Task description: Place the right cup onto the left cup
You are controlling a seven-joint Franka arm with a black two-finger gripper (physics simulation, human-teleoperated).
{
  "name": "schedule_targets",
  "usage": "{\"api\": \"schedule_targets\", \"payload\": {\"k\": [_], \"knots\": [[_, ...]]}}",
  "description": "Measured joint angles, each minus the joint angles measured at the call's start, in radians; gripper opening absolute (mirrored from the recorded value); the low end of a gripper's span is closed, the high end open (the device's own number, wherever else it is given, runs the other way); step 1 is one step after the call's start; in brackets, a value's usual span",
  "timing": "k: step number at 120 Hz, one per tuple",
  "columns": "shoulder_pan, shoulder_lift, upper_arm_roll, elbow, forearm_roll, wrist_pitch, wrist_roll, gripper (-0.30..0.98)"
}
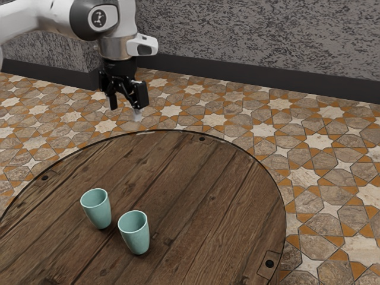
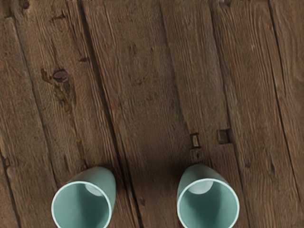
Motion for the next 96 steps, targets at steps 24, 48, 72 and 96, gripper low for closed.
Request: {"api": "schedule_targets", "payload": {"k": [24,48,72,96], "knots": [[-0.019,-0.018,0.004,-0.064,-0.011,0.052,-0.016,0.69],[-0.010,-0.057,0.005,-0.245,-0.048,0.170,-0.028,0.69],[0.098,-0.142,-0.097,-0.470,-0.095,0.325,-0.071,0.66],[0.344,-0.170,-0.427,-0.623,-0.186,0.486,-0.140,0.57]]}}
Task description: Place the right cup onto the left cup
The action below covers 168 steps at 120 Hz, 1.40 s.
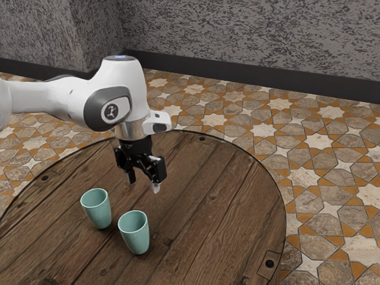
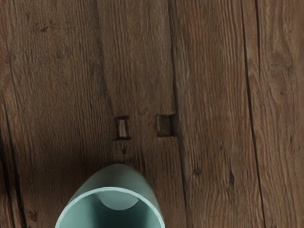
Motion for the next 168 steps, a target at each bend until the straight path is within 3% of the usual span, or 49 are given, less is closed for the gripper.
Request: {"api": "schedule_targets", "payload": {"k": [15,24,78,107,141,168], "knots": [[0.267,-0.060,-0.282,-0.058,-0.094,0.077,-0.040,0.52],[0.345,-0.085,-0.360,-0.081,-0.139,0.105,-0.061,0.49],[0.435,-0.197,-0.479,-0.175,-0.249,0.095,-0.213,0.42],[0.492,-0.207,-0.518,-0.187,-0.269,0.069,-0.277,0.40],[0.668,-0.198,-0.676,-0.187,-0.272,0.086,-0.333,0.40],[0.878,-0.199,-0.877,-0.174,-0.272,0.137,-0.362,0.39]]}}
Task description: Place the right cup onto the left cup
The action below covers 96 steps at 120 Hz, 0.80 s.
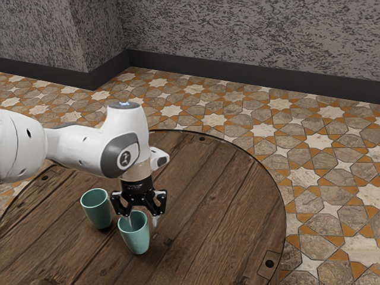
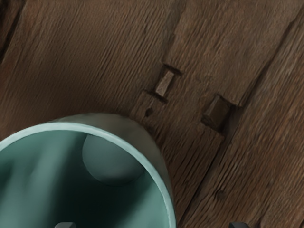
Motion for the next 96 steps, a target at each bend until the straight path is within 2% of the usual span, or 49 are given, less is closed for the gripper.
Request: {"api": "schedule_targets", "payload": {"k": [16,57,96], "knots": [[0.066,-0.001,-0.071,0.003,-0.002,0.026,-0.013,0.33],[0.090,-0.004,-0.095,-0.001,-0.042,0.048,-0.050,0.00],[0.079,-0.003,-0.095,-0.003,-0.044,0.043,-0.089,-0.09]]}}
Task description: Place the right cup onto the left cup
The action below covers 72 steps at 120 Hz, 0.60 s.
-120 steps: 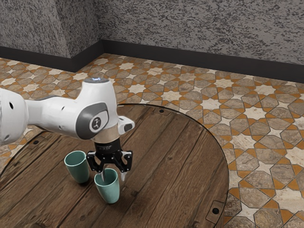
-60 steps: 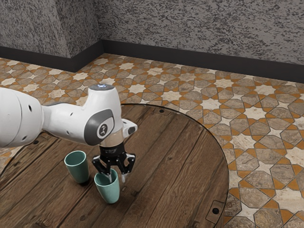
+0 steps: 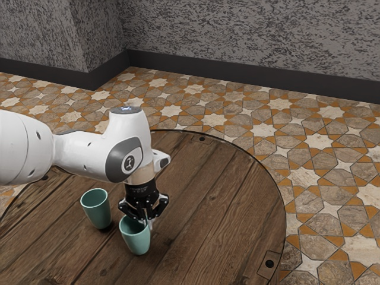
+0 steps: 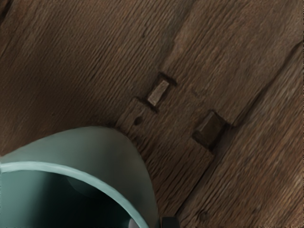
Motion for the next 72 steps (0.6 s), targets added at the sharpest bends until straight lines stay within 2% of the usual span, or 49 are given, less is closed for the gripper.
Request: {"api": "schedule_targets", "payload": {"k": [12,34,51,63,72], "knots": [[-0.053,0.014,0.048,0.003,0.005,-0.009,-0.009,-0.09],[-0.244,0.020,0.252,0.002,0.021,-0.042,-0.022,-0.10],[-0.392,0.041,0.431,0.016,0.076,-0.075,-0.029,-0.10],[-0.437,0.055,0.516,0.051,0.126,-0.103,-0.031,-0.10],[-0.448,0.057,0.546,0.092,0.162,-0.129,-0.032,-0.10]]}}
